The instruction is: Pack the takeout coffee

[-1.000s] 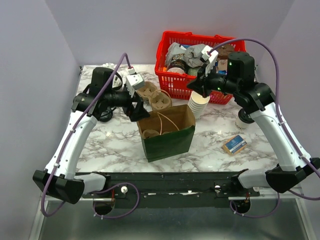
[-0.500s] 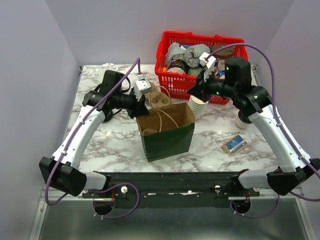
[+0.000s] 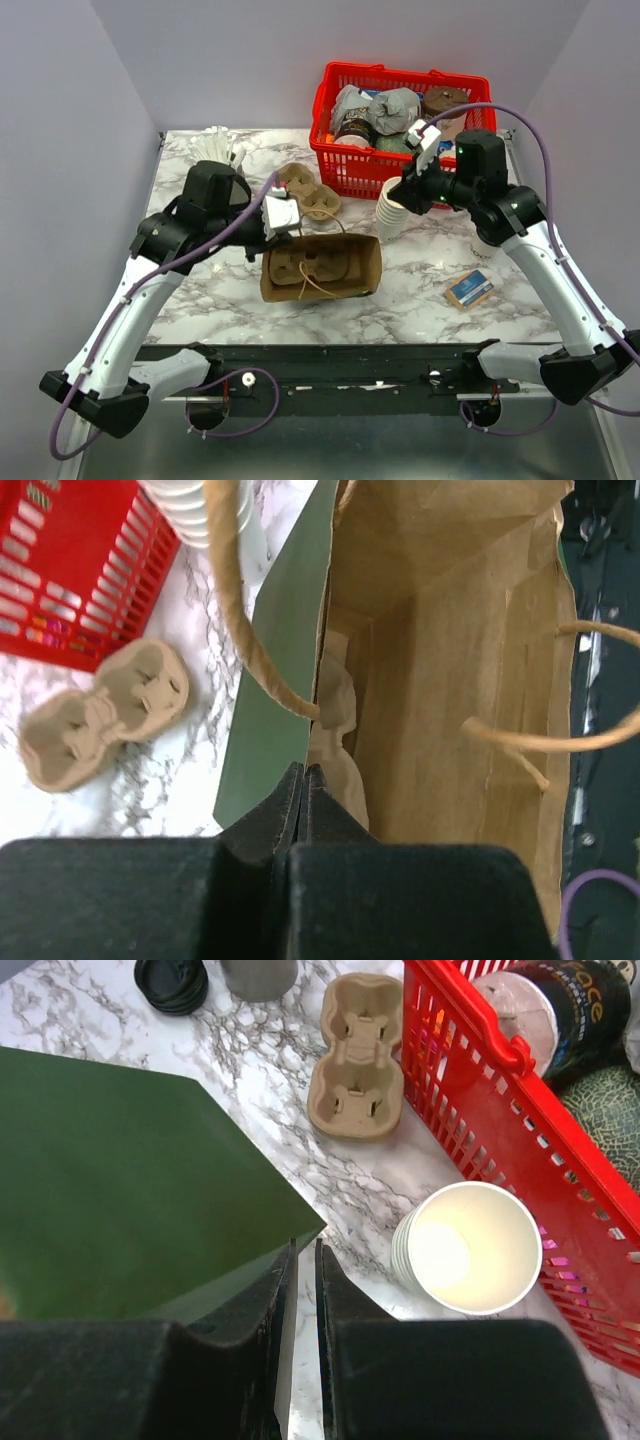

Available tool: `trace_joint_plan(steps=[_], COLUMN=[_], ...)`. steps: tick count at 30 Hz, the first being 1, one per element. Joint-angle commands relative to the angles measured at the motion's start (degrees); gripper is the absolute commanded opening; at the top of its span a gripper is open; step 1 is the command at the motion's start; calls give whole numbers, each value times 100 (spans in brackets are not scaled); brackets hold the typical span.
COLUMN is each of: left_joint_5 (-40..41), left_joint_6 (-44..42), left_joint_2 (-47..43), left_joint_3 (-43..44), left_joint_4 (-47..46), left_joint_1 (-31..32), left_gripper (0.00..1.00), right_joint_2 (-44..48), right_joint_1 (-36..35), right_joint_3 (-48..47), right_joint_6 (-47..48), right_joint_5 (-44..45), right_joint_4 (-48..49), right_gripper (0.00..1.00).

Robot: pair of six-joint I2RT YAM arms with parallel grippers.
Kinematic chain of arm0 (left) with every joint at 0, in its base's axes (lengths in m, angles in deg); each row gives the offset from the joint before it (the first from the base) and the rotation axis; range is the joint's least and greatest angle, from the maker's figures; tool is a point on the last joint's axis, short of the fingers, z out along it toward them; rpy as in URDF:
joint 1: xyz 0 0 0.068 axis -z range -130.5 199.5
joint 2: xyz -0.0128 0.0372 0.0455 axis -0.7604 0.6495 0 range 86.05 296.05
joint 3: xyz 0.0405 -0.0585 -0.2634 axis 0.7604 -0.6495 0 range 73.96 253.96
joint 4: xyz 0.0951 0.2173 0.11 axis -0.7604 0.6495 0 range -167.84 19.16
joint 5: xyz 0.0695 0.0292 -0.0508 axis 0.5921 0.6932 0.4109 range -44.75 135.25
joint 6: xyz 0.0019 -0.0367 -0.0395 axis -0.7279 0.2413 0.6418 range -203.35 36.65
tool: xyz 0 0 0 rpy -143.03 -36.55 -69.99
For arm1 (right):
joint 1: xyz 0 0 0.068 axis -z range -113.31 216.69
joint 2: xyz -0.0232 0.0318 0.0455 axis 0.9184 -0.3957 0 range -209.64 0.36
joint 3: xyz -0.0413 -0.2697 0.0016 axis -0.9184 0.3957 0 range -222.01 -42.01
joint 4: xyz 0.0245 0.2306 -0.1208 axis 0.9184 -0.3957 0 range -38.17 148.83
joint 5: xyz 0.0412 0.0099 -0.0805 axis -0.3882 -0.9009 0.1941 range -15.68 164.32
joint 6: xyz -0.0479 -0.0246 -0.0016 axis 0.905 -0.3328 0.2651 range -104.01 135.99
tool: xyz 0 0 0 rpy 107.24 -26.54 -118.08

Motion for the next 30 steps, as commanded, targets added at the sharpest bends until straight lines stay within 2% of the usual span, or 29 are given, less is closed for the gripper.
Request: trace_joint_plan(steps=[1, 7, 11, 14, 16, 18, 19, 20, 23, 26, 28, 30], left_joint_5=[1067, 1456, 1614, 1676, 1729, 1746, 1729, 1702, 1519, 1107, 755, 411], left_joint_6=[-1130, -1397, -1511, -1337, -880, -686, -529, -405, -106, 218, 316, 325], left_joint_2=[-216, -664, -770, -822, -753, -612, -586, -533, -305, 19, 196, 425], left_joint_3=[-512, -1085, -1147, -1069, -824, -673, -586, -567, -392, -120, 152, 258], left_joint_4=[279, 166, 192, 16, -72, -63, -72, -98, -11, 42, 86, 112], left_joint_1=[620, 1130, 1280, 1307, 1307, 1289, 1272, 1237, 1044, 772, 350, 130], left_gripper=[0, 0, 0, 0, 0, 0, 0, 0, 0, 0, 0, 0], right_joint_2=[89, 132, 185, 247, 273, 264, 230, 229, 256, 168, 71, -104], right_joint_1=[49, 75, 84, 84, 84, 93, 84, 84, 84, 67, 6, -65], right_joint_3=[231, 328, 381, 390, 407, 364, 224, 118, -215, -549, -769, -980], right_joint_6=[71, 79, 132, 342, 640, 869, 1262, 1579, 2608, 3514, 4101, 4577], right_joint_5=[136, 162, 58, -441, -724, -1198, -1496, -2256, -3401, -3923, -4047, -4135], right_joint_4=[165, 191, 191, 148, 86, -89, -229, -613, -1212, -1853, -2232, -2935], right_gripper=[21, 20, 20, 20, 21, 26, 33, 36, 50, 60, 66, 68])
